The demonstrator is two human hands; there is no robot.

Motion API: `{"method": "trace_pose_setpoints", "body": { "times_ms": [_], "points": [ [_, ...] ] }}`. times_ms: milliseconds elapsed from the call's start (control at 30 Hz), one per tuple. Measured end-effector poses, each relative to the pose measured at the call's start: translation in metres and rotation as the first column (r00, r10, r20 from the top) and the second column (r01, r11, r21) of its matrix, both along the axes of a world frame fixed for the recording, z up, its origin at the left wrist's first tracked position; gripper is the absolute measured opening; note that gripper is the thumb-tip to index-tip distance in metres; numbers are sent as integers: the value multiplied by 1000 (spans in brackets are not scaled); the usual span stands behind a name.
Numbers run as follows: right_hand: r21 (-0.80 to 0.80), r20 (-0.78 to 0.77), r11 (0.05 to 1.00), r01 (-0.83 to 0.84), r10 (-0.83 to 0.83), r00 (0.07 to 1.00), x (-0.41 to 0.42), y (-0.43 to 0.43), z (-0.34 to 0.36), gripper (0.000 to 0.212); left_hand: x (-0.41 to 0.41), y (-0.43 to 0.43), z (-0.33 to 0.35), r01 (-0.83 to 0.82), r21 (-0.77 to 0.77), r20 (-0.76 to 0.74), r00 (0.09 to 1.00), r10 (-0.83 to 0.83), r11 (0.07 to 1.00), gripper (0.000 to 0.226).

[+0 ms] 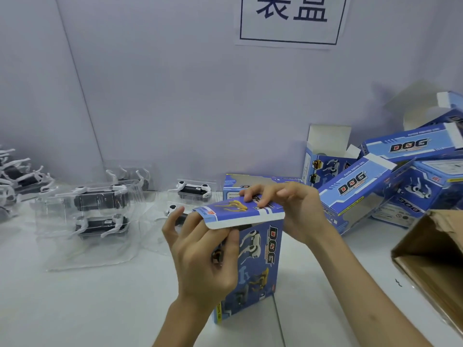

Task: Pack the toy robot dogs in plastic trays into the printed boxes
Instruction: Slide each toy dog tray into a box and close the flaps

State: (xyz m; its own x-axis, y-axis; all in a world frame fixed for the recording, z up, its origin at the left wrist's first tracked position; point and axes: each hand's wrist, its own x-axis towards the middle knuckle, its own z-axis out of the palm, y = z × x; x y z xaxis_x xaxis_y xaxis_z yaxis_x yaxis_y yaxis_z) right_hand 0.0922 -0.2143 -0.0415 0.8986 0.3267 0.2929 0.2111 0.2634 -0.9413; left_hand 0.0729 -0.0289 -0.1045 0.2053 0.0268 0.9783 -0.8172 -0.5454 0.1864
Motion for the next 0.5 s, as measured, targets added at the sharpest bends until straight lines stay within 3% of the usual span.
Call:
{"method": "trace_pose_setpoints", "body": {
  "times_ms": [100,133,233,367,433,500],
  "points": [
    [-234,25,970,67,-63,998,16,5,16,54,1,0,-4,-75,-12,39,996,75,997,23],
    [-326,83,939,114,-91,992,20,8,19,47,1,0,-5,-103,-17,53,993,104,995,22],
    [-391,277,916,85,29,961,18,11,21,38,4,3,-7,-123,-27,75,989,124,992,10],
    [-489,255,871,44,94,962,8,13,18,7,16,15,-11,-106,-85,31,994,109,991,5],
    [-575,276,813,91,88,957,6,20,20,30,20,17,-16,-96,-172,-48,995,89,980,11],
    [-650,334,742,164,86,939,4,27,21,33,18,15,-18,-81,-244,-121,991,52,966,12]
  ]
}}
